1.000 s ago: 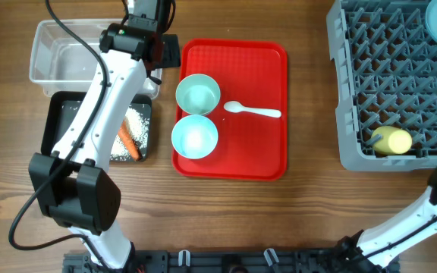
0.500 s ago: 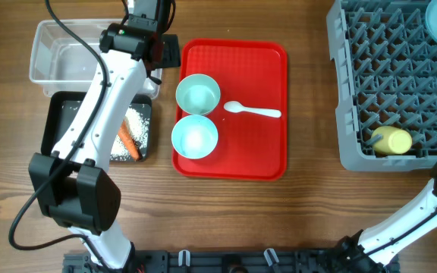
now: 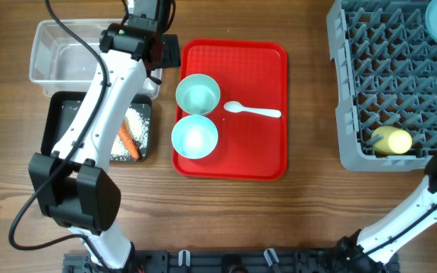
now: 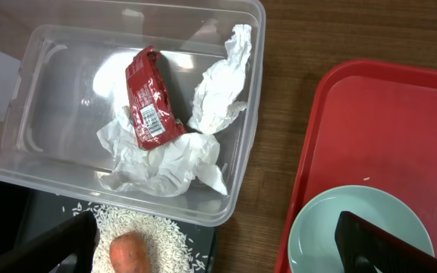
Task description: Sort waste into correct bins and load items into the dishwasher rack
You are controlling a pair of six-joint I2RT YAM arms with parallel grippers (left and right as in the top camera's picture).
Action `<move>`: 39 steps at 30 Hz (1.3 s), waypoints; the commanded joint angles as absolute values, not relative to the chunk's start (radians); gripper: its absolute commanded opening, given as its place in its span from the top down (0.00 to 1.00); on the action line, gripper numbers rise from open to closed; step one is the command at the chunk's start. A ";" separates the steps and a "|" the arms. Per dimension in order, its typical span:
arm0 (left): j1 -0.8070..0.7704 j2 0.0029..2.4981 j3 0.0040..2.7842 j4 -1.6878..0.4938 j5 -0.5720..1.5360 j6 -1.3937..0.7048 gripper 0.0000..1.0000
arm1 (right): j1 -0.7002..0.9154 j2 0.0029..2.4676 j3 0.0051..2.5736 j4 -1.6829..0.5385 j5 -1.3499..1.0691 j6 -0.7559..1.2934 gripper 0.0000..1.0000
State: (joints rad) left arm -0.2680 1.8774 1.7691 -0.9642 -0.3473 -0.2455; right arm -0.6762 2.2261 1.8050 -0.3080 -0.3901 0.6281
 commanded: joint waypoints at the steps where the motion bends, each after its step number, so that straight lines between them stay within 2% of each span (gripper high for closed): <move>1: -0.266 1.872 1.781 -0.962 -0.368 -0.244 0.00 | -0.670 2.280 1.804 -0.302 -0.347 0.636 0.53; 12: -0.266 1.872 1.781 -0.962 -0.368 -0.244 0.00 | -0.671 2.299 1.804 -0.256 -0.313 0.636 0.53; 14: -0.266 1.872 1.781 -0.962 -0.368 -0.244 0.00 | -0.672 2.299 1.804 -0.246 -0.313 0.635 0.57; 17: -0.266 1.872 1.781 -0.961 -0.368 -0.244 0.00 | -0.672 2.299 1.804 -0.244 -0.310 0.627 0.68; 21: -0.266 1.872 1.781 -0.961 -0.368 -0.244 0.00 | -0.672 2.299 1.804 -0.251 -0.314 0.599 0.94; 22: -0.266 1.872 1.781 -0.962 -0.368 -0.244 0.00 | -0.672 2.299 1.804 -0.255 -0.315 0.598 0.96; 32: -0.266 1.872 1.781 -0.958 -0.356 -0.244 0.00 | -0.673 2.291 1.805 -0.291 -0.314 0.522 0.96; 39: -0.266 1.872 1.781 -0.958 -0.356 -0.244 0.00 | -0.696 2.201 1.806 -0.295 -0.337 0.497 0.96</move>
